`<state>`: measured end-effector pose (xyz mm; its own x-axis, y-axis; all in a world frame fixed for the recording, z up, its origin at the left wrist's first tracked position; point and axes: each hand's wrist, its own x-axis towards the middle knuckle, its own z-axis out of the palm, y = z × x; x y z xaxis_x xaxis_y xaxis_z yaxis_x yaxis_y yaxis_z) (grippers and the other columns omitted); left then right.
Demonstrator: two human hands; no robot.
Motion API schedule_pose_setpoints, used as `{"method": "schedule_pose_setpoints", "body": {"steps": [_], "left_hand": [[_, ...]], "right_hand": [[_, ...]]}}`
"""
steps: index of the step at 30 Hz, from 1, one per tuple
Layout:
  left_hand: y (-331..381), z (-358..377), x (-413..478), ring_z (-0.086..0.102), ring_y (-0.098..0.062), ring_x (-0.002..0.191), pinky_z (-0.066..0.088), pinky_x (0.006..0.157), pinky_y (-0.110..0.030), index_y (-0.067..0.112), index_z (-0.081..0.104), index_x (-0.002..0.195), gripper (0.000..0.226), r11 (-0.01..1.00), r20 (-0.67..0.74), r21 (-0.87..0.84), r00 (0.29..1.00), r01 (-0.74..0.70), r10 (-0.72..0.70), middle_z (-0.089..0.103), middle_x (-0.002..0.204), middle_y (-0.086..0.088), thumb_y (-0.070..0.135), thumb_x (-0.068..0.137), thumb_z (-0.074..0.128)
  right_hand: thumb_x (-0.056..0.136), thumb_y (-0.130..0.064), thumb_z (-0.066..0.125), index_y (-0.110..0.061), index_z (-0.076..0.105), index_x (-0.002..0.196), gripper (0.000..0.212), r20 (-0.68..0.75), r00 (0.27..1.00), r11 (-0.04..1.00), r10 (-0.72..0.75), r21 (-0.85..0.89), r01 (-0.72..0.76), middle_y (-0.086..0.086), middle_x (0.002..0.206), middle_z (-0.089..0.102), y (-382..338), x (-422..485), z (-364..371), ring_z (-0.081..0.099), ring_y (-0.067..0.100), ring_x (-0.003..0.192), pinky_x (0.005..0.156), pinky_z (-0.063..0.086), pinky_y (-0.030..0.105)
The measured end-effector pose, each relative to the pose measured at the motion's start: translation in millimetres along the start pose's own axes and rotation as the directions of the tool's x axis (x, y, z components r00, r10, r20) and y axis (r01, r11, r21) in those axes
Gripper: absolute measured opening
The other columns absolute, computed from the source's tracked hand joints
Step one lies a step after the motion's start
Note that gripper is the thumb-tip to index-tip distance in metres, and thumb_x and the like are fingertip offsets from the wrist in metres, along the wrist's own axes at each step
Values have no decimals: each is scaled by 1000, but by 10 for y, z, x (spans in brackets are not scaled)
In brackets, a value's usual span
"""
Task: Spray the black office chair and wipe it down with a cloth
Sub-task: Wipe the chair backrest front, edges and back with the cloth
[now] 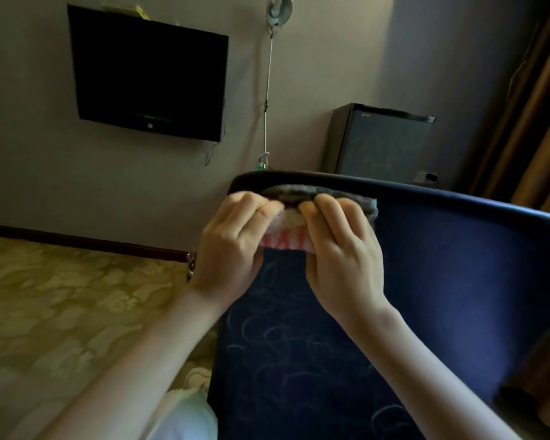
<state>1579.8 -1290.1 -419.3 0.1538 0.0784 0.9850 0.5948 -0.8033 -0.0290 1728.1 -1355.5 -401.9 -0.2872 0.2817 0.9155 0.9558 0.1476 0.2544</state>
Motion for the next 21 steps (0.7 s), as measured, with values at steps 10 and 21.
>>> {"method": "schedule_pose_setpoints", "body": {"steps": [10, 21], "left_hand": [[224, 485, -1379, 55, -20, 101, 51, 86, -27, 5, 72, 101, 27, 989, 238, -134, 971, 64, -31, 58, 102, 0, 1, 81, 55], [372, 360, -835, 59, -24, 89, 56, 72, -36, 0, 71, 101, 30, 990, 167, -141, 986, 17, 7, 65, 93, -10, 7, 94, 42]], "right_hand": [[73, 0, 53, -7, 61, 115, 44, 246, 965, 995, 91, 22, -99, 5, 112, 58, -13, -1536, 408, 52, 23, 92, 69, 56, 37], [68, 3, 51, -6, 59, 117, 50, 197, 976, 994, 88, 51, -100, 11, 113, 57, 132, -1014, 49, 51, 29, 97, 72, 53, 38]]}}
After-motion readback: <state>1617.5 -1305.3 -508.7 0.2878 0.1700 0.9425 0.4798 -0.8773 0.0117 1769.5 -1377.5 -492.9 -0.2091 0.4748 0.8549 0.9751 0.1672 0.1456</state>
